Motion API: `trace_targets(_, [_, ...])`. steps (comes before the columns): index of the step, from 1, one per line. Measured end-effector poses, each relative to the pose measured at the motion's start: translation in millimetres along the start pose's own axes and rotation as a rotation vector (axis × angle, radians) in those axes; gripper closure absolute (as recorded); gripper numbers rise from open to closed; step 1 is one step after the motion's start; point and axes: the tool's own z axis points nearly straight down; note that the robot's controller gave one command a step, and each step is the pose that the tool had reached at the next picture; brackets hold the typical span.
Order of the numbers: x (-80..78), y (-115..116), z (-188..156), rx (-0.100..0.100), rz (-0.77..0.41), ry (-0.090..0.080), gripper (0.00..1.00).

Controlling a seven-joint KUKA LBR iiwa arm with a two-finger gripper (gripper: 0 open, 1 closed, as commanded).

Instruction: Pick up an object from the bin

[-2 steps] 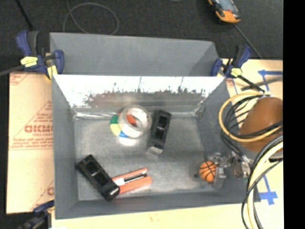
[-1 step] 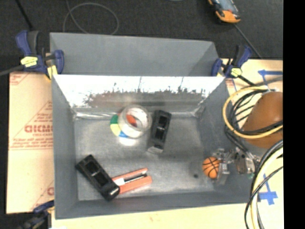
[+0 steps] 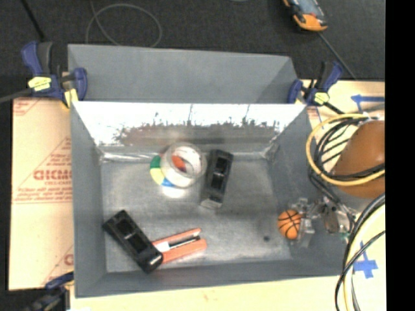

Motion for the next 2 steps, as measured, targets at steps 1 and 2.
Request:
trace_targets(1, [1.0,0.2,-7.2,-0.001,-0.001,0.005,1.0])
trace_targets(2, [1.7,0.3,-21.5,-0.002,-0.002,0.007,1.0])
